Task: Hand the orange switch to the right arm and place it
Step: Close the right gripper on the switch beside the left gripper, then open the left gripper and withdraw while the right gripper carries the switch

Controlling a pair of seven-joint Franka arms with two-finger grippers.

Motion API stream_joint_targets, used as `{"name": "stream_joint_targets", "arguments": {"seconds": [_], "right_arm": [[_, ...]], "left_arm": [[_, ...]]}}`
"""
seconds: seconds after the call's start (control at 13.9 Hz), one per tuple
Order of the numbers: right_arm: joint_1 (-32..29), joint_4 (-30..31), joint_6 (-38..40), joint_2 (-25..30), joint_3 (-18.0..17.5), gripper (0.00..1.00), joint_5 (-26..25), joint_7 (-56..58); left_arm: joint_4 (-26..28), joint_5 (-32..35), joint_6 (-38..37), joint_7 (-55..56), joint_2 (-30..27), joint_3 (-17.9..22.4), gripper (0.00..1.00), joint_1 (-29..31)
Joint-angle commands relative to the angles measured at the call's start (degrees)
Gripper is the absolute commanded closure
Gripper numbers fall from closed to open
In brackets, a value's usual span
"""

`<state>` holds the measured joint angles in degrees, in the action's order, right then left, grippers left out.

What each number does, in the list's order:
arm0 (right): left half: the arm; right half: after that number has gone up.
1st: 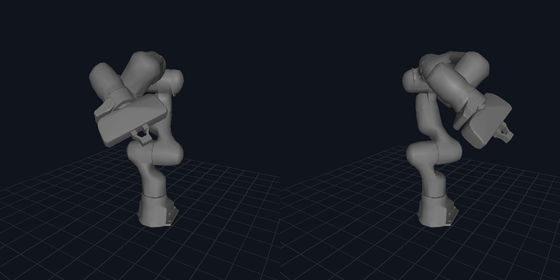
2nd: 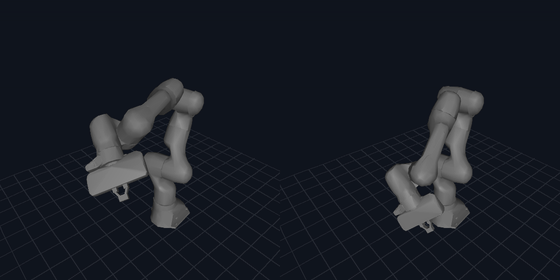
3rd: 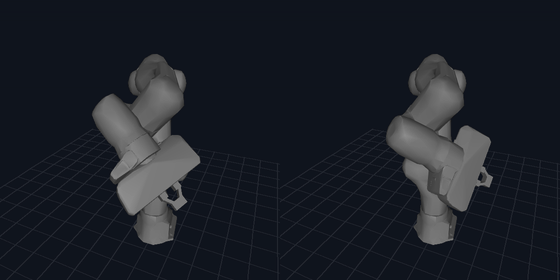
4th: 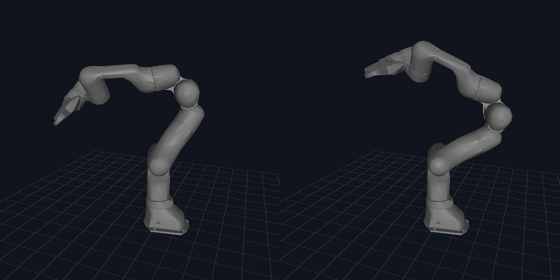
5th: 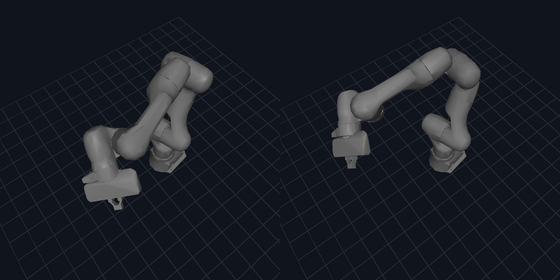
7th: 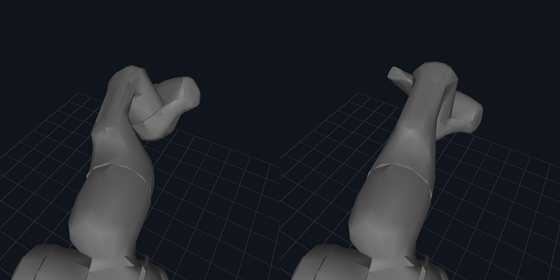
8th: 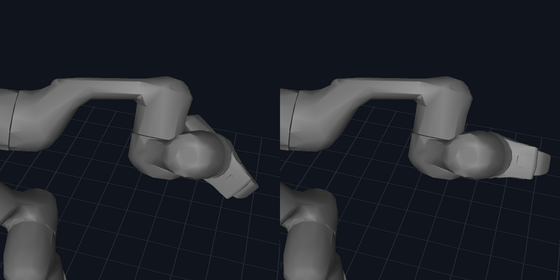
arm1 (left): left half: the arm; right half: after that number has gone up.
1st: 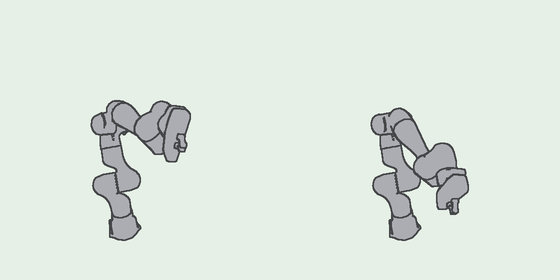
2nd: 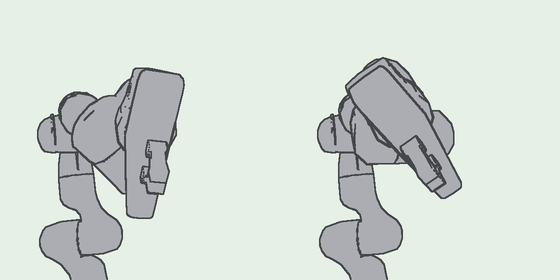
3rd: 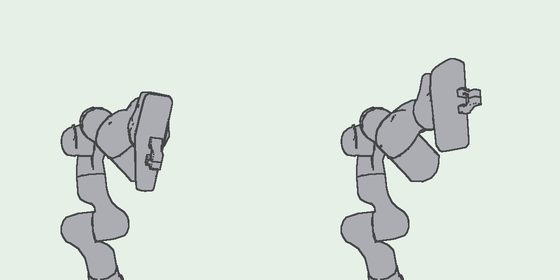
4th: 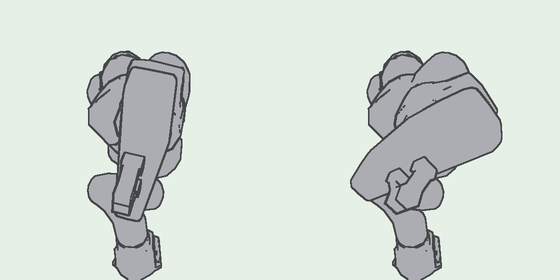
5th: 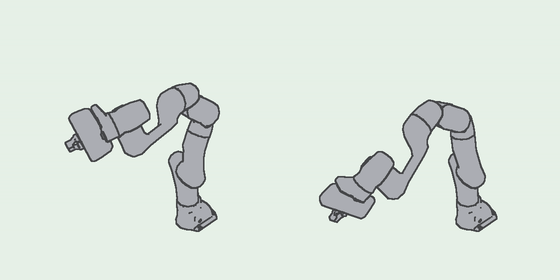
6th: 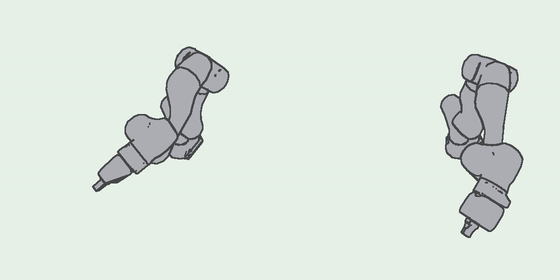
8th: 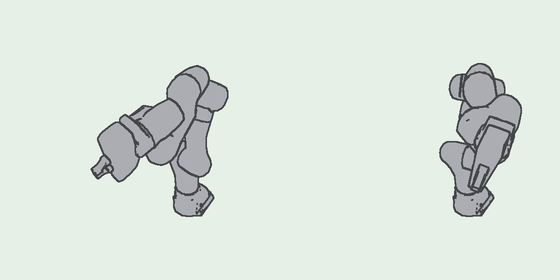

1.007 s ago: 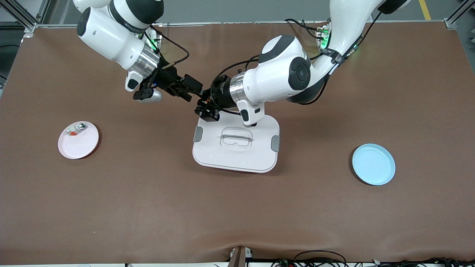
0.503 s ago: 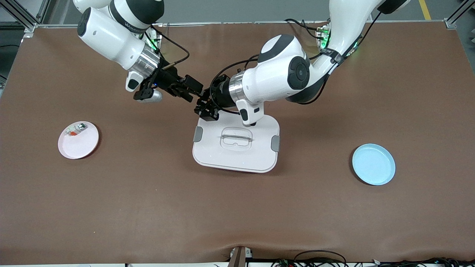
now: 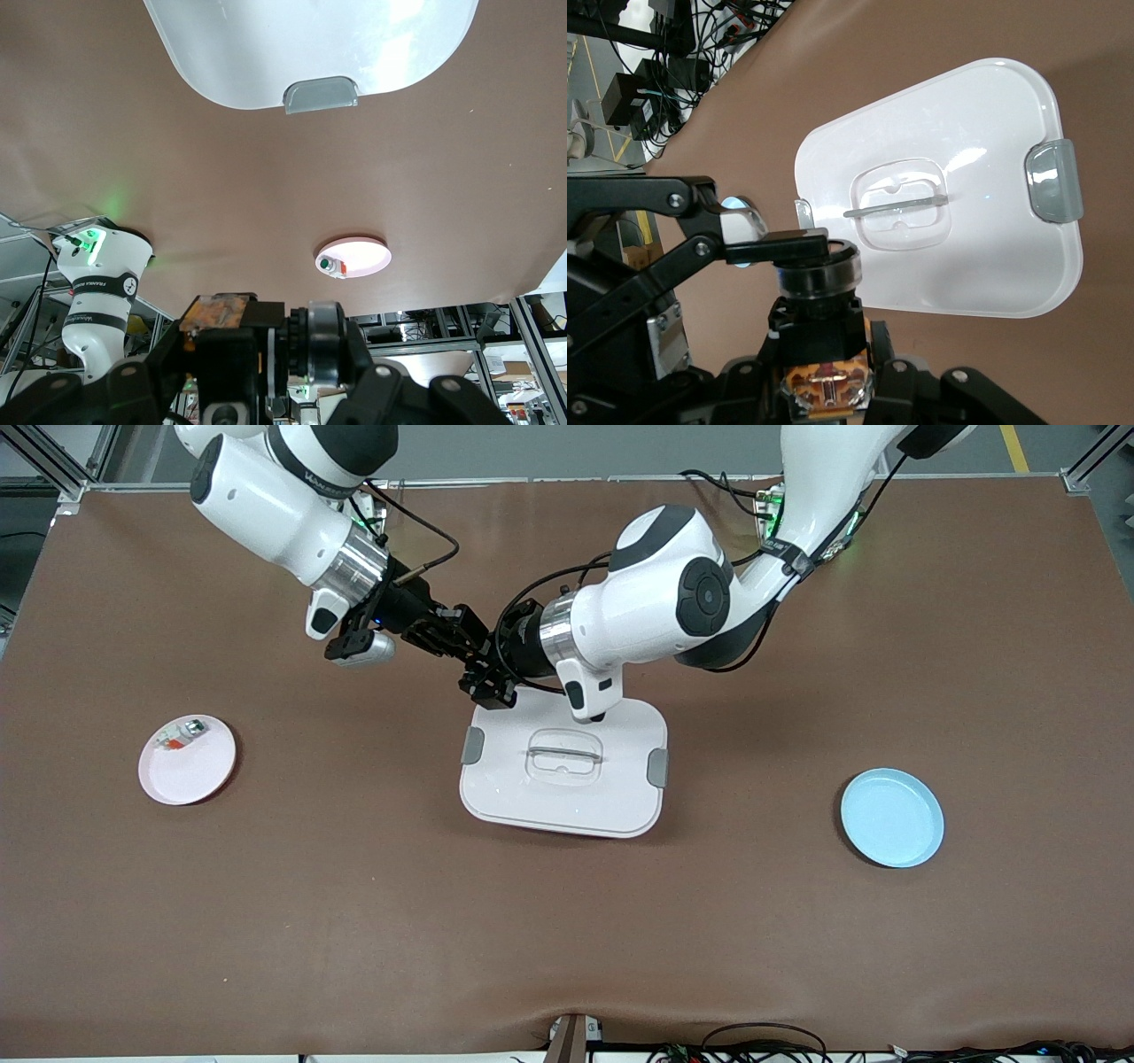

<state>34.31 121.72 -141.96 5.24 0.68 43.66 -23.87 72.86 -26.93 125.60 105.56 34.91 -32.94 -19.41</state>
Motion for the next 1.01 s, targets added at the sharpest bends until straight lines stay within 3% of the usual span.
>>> {"name": "stream_joint_targets", "arguments": {"seconds": [0.0,0.07,0.14,0.22,0.58,0.93], "right_arm": [[0.8,-1.4,0.0,-0.8,0.5,1.00,1.1,-0.8],[0.8,-1.6,0.2,-0.8,0.5,1.00,1.1,-0.8],[0.8,-1.8,0.4,-0.8,0.5,1.00,1.0,-0.6],[0.8,-2.5,0.8,-0.8,0.5,1.00,0.3,-0.1],[-0.1,-3.2,1.1,-1.4,0.7,1.00,-4.8,1.7],[-7.5,-4.2,11.4,-1.3,1.0,1.00,-8.7,24.5]], "left_arm": [[-1.1,-0.9,0.4,-0.3,0.2,0.1,1.00,-0.2],[-1.1,-0.9,0.4,-0.6,0.1,0.1,0.98,0.0],[-1.1,-0.9,0.4,-0.8,0.1,0.2,0.67,0.3],[-1.1,-0.5,0.3,-1.1,-0.4,0.2,0.01,0.6],[-1.1,2.7,-0.5,-4.6,-3.0,1.1,0.00,5.9],[-0.9,16.3,-0.6,-11.4,-5.5,1.1,0.00,11.5]]}}
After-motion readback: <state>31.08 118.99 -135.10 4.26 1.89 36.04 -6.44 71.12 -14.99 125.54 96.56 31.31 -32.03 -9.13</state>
